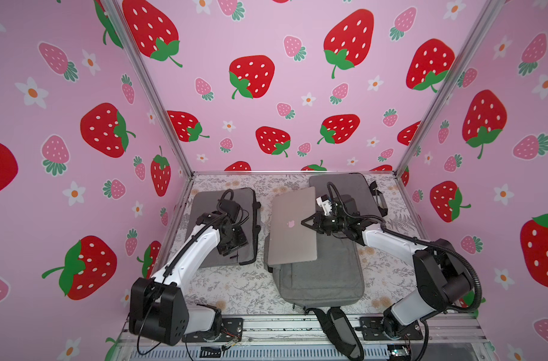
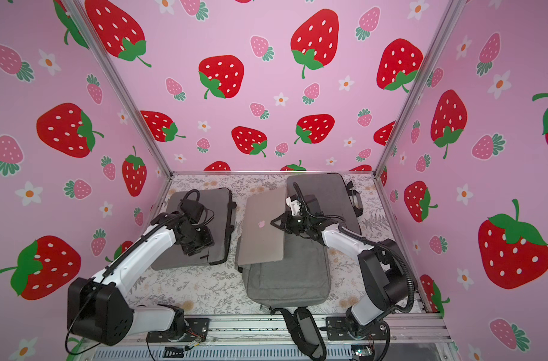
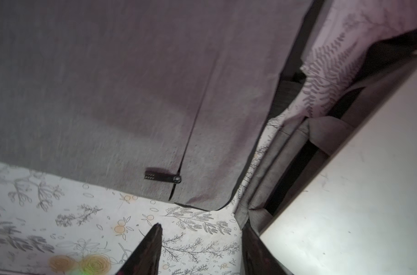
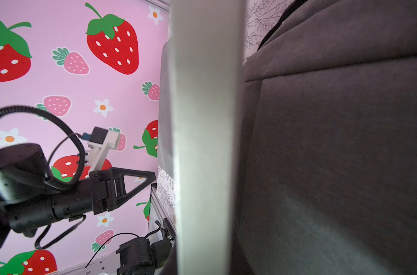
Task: Open the zippered laptop bag and take out the laptop
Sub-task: Close the bag flap on the zippered laptop bag, then move the zippered laptop bag to the corner of the board.
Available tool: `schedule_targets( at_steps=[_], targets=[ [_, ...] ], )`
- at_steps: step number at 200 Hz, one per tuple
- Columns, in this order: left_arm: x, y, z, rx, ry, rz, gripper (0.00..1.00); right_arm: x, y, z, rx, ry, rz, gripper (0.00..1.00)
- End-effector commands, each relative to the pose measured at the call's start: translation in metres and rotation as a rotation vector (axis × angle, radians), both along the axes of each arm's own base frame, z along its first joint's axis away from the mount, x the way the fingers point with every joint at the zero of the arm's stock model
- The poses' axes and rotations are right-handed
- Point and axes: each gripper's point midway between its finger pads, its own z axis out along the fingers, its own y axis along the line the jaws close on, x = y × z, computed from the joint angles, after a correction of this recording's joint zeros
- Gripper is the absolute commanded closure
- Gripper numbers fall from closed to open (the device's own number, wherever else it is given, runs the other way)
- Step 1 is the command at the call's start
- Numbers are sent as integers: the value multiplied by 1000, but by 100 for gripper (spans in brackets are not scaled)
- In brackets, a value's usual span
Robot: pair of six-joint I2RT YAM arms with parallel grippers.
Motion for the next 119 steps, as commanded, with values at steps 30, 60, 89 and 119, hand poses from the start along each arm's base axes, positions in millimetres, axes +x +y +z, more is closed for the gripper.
schedule_targets(
  at_steps=[30,60,89,119],
  targets=[
    [-19,30,-39,-26,-32,475,32,1,8,55,128,-141,55,100],
    [-14,39,-59,-34,-90,576,29,2,7,53,129,-129,56,100],
    [-5,41,-75,-64,-128,634,30,2,8,52,131,-120,58,100],
    [9,42,-81,-66,-145,631,43,2,9,50,130,-110,61,100]
  ],
)
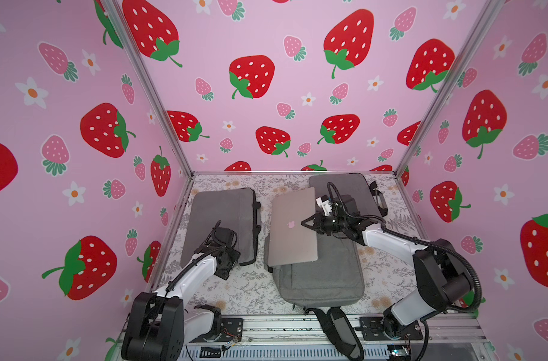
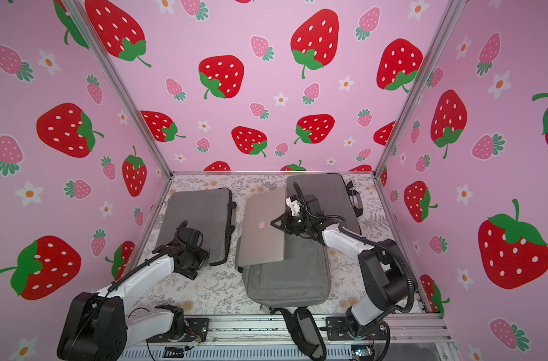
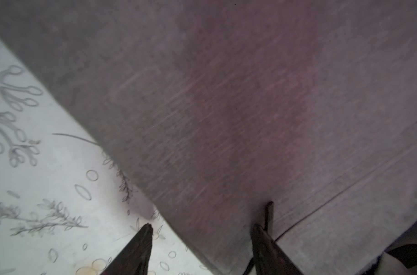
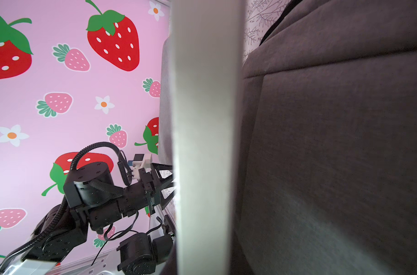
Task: Open the zippered laptop bag and take out the laptop
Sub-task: Move the zippered laptop bag to the corner of the board.
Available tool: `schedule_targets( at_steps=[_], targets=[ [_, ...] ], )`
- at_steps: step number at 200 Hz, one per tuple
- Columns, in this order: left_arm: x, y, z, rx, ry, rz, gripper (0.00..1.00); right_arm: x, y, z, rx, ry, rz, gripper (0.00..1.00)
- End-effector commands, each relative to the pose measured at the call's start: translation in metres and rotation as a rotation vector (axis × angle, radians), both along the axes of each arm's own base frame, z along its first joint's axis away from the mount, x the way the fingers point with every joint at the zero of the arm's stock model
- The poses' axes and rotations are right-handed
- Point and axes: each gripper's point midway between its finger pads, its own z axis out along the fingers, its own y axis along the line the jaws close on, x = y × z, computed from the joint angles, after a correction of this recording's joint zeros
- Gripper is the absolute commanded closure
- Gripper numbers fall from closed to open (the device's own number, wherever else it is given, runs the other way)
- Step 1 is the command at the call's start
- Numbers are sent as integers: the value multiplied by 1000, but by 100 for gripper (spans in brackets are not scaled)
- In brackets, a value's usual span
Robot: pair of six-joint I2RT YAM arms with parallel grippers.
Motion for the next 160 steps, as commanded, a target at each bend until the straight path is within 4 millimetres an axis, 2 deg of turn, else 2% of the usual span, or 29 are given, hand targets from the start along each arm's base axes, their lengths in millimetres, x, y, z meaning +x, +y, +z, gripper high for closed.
schedule_targets(
  at_steps=[1,33,46,64,70,85,134,160],
  targets=[
    [24,6,2,9,-71,58,44,4,9,49,123,-114,45,100],
    [34,16,0,15,-77,94,75,3,9,49,125,-109,44,100],
    [39,20,0,11,-76,122,85,4,9,50,123,-112,45,100],
    [57,27,6,8,-107,137,93,4,9,49,124,-109,49,100],
    [65,30,11,16,-121,129,100,4,10,50,128,-107,51,100],
    [81,36,17,26,-119,118,100,5,11,50,130,-102,51,100],
    [111,49,14,-4,-123,244,100,6,22,53,158,-89,56,100],
    [135,54,20,2,-157,243,100,3,30,51,161,-88,70,100]
  ],
)
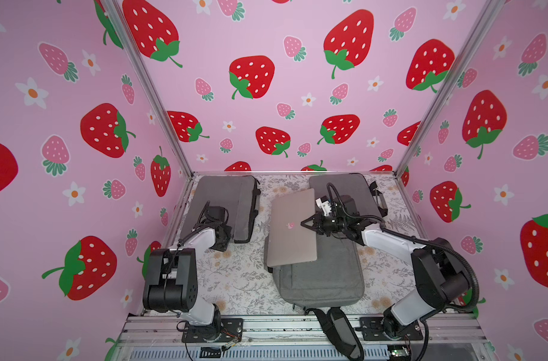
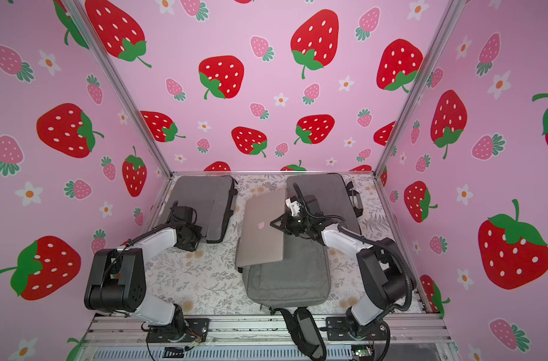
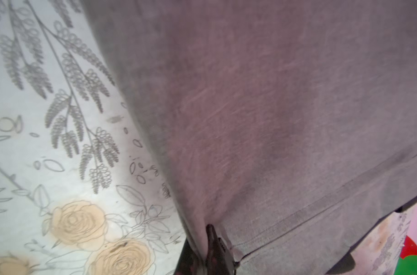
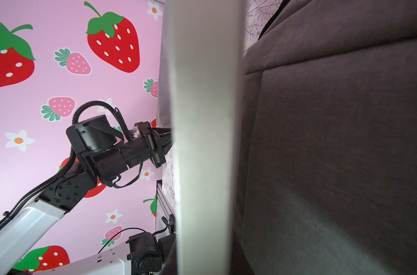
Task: Open the zippered laptop bag and take out the laptop
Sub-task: Move the zippered laptop bag to the corner of the board.
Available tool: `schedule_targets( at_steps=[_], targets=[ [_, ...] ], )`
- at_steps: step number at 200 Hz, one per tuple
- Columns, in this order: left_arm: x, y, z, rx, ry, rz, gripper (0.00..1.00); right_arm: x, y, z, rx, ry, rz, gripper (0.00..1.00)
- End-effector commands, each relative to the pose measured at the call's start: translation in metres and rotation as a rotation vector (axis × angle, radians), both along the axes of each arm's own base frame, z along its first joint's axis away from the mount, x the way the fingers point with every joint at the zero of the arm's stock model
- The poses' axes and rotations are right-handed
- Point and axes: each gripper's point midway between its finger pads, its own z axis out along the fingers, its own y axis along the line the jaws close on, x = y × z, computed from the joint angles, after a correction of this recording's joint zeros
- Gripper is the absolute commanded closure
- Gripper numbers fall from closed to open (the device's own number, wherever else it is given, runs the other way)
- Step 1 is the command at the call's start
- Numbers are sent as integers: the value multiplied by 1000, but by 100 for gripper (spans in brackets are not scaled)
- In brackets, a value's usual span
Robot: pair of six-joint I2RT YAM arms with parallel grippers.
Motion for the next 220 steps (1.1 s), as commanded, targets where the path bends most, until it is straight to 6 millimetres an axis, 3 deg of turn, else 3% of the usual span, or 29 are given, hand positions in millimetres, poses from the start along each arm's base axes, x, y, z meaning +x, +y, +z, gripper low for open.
schedule_targets(
  at_steps=[1,43,80,93,118,160,191,220],
  targets=[
    [24,13,11,30,-39,49,100,6,24,56,152,-132,64,100],
    [43,25,12,45,-32,-8,100,6,40,55,184,-121,73,100],
    [45,25,7,34,-23,-29,100,3,57,52,215,-85,75,100],
    [47,23,6,24,-18,-50,96,1,60,50,226,-73,72,100],
    [50,18,10,3,-15,-94,76,-8,64,50,228,-67,79,100],
    [37,2,41,-29,-46,-207,44,-34,82,51,262,-47,109,100],
    [17,-13,63,-42,-53,-336,33,-58,91,44,265,-20,123,100],
    [5,-27,72,-62,-58,-452,24,-81,102,37,249,-4,148,100]
  ],
)
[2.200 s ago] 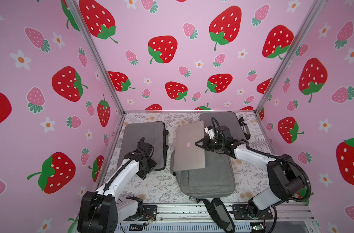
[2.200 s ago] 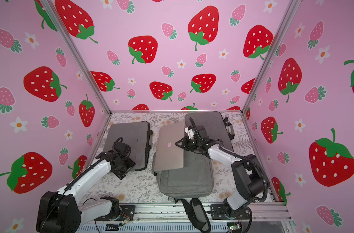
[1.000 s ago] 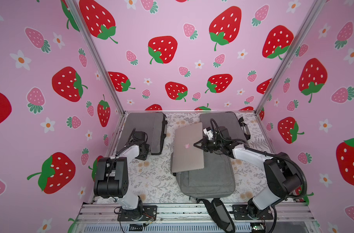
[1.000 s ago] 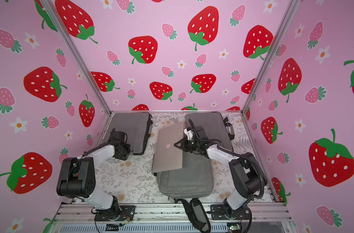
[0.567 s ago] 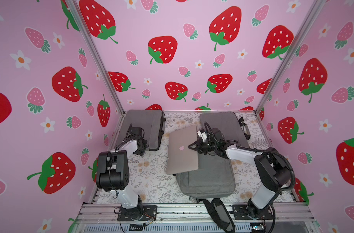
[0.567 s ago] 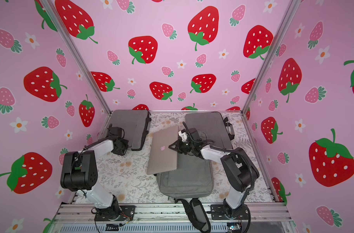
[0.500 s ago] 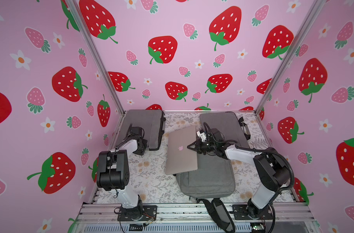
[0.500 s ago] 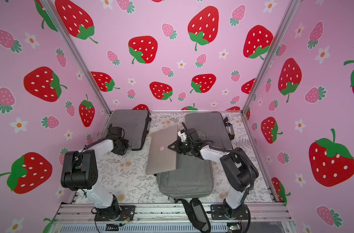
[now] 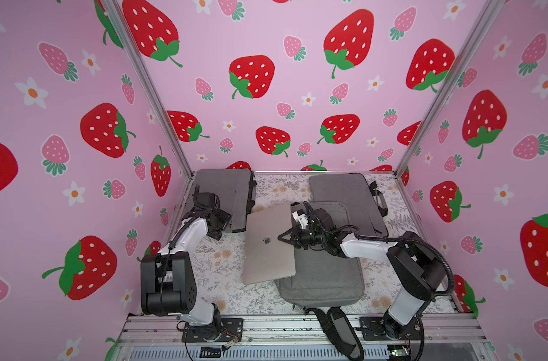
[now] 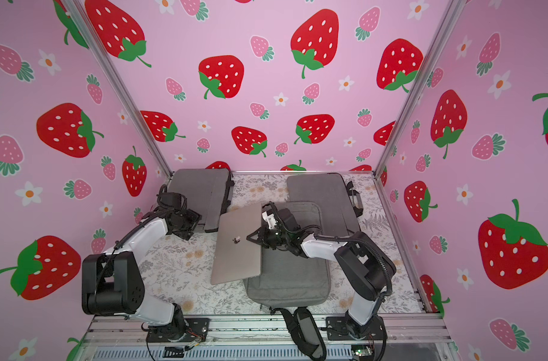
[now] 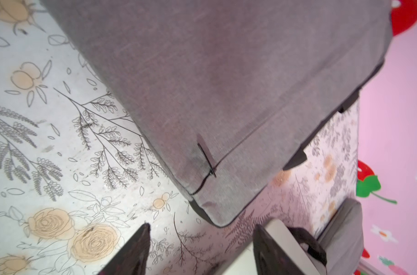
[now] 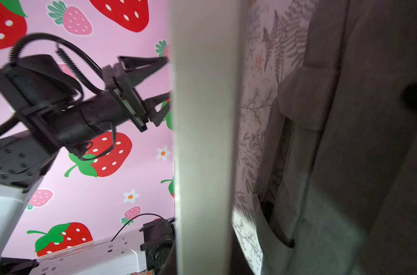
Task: Open the zippered laptop bag and take out the laptop
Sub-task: Move the zippered laptop bag to the corner of the board, then place the laptop at the center of the board.
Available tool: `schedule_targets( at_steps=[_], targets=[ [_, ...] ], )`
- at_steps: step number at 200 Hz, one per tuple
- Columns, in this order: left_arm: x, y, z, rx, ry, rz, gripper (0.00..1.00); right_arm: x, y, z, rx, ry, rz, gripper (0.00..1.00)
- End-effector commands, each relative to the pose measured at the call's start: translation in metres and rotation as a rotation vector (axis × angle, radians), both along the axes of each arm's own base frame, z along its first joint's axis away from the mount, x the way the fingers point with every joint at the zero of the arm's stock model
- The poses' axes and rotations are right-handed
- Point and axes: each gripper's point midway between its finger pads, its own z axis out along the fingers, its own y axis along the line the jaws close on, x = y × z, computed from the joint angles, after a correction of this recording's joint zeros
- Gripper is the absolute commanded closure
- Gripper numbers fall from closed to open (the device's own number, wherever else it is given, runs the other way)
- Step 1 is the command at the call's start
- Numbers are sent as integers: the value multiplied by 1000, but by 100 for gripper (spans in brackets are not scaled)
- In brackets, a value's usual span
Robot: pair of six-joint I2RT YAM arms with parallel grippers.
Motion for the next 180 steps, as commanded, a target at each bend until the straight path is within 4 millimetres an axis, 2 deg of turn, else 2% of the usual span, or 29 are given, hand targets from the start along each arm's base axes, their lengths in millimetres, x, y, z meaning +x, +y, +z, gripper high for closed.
schedule_targets(
  at_steps=[1,30,58,95,137,162,180],
  targets=[
    [-17,-16,5,-13,42,-140,24,-9,18,60,176,-102,21,100],
    [-15,-26,20,-16,-17,-215,20,-24,26,62,164,-103,45,100],
    [-15,-36,40,-28,-76,-256,18,-40,37,55,150,-74,52,100],
    [-22,-48,45,-63,-98,-293,17,-60,47,46,125,-57,64,100],
    [-28,-54,57,-69,-118,-336,16,-59,76,34,133,-93,46,100],
    [-36,-60,55,-75,-90,-362,15,-57,89,31,126,-131,34,100],
    [-43,-64,50,-87,-74,-357,15,-54,97,21,133,-129,4,100]
  ],
)
